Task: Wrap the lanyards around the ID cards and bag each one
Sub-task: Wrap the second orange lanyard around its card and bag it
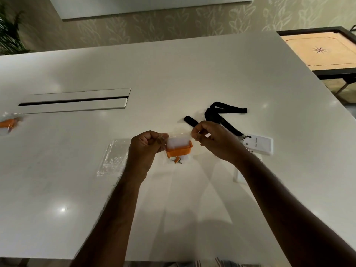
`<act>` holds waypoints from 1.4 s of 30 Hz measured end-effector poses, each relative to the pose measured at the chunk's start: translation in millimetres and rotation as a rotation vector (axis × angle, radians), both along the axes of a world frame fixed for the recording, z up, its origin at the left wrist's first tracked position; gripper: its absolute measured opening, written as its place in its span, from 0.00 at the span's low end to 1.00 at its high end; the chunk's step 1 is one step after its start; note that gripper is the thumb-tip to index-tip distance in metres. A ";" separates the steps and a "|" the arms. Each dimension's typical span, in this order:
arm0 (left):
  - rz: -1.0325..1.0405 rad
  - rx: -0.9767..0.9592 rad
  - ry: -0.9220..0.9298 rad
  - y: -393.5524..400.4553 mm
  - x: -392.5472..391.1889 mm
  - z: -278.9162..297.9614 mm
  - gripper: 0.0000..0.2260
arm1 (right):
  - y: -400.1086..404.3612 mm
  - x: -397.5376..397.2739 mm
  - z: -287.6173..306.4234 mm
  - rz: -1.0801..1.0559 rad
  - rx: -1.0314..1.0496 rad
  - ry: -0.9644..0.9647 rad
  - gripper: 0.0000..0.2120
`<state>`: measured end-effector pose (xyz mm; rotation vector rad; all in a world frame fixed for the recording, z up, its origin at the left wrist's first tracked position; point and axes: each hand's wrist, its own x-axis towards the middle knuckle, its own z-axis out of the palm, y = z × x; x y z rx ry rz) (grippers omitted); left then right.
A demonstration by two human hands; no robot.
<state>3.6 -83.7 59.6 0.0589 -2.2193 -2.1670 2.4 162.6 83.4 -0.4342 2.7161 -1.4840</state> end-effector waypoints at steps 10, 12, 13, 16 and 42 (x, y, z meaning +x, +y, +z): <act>-0.041 -0.061 0.009 4.9 5.6 0.6 0.06 | 0.0 -3.7 -9.1 -0.027 -0.076 -0.075 0.05; -0.050 -0.113 0.025 8.0 7.1 1.9 0.04 | -0.2 -3.5 -10.8 -0.031 -0.068 -0.077 0.05; -0.055 -0.134 0.033 9.6 7.9 2.2 0.02 | -0.2 -3.4 -11.8 -0.031 -0.073 -0.078 0.06; -0.062 -0.183 0.047 12.4 10.4 2.6 0.03 | 0.5 -3.0 -13.5 -0.025 -0.096 -0.089 0.09; 0.030 0.034 -0.076 45.1 19.5 11.7 0.03 | 16.7 4.9 -25.5 0.102 -0.501 -0.318 0.09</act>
